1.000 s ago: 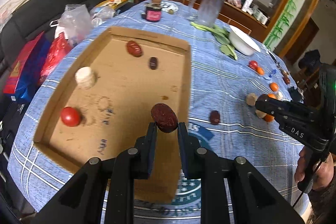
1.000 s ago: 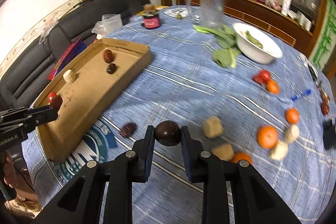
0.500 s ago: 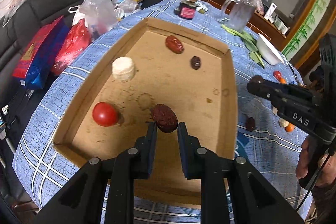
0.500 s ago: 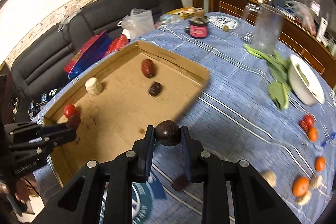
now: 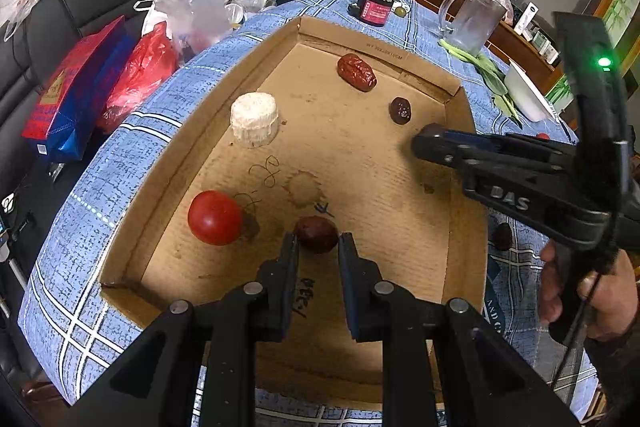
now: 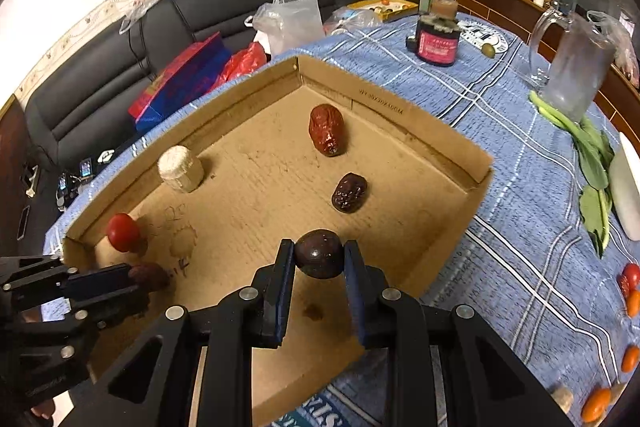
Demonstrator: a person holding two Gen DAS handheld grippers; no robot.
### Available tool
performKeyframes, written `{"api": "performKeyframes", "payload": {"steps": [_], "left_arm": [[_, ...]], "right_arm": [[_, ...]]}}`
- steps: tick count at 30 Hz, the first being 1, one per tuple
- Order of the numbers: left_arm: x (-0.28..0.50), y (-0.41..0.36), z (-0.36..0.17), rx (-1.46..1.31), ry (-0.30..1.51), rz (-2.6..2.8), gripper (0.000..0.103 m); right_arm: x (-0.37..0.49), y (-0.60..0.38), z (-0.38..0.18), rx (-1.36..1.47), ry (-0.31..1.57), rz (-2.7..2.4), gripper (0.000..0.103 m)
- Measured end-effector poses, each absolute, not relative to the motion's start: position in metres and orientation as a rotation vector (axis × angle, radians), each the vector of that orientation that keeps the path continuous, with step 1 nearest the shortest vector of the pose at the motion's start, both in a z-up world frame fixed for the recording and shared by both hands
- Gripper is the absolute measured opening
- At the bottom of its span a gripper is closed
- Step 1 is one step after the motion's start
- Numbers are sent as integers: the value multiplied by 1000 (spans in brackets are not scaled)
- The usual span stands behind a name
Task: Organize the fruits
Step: 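Lower the dark date into the tray and open the right tool while the left tool releases the red date, then move both tools back over the tangerines and cake cubes on the cloth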
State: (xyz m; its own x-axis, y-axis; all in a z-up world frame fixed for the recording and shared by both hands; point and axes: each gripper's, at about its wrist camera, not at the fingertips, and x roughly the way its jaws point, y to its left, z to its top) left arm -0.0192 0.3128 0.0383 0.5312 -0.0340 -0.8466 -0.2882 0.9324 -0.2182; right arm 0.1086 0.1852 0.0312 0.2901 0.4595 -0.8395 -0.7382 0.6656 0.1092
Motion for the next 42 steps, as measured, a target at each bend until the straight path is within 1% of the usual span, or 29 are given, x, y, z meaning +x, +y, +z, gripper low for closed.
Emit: {"api": "performKeyframes", "payload": {"steps": [12,21,24,26,28,33,36,42], "left_arm": [[-18,316,37,-364,1010,156,20],[-19,312,39,-345,1018,178,20],[-19,311,40,-345,1019,181,28],[-21,310,42,-339,1012,189,36],[-22,309,43,-335,1009,193,40],[-26,307,48,-328,1001,203,44],[-29,305,51,-317,992,212,49],[-34,295,59,-289,976,226,50]], "right_arm": [[115,194,18,-360,1002,817,27],[113,192,21,-387,1000,804,34],[112,188,24,-384,998,797,36],[111,186,26,-386,993,790,37],[110,182,28,-381,993,786,37],[103,174,37,-373,981,778,37],[97,169,43,-367,975,775,37],[84,152,54,-352,968,758,37]]}}
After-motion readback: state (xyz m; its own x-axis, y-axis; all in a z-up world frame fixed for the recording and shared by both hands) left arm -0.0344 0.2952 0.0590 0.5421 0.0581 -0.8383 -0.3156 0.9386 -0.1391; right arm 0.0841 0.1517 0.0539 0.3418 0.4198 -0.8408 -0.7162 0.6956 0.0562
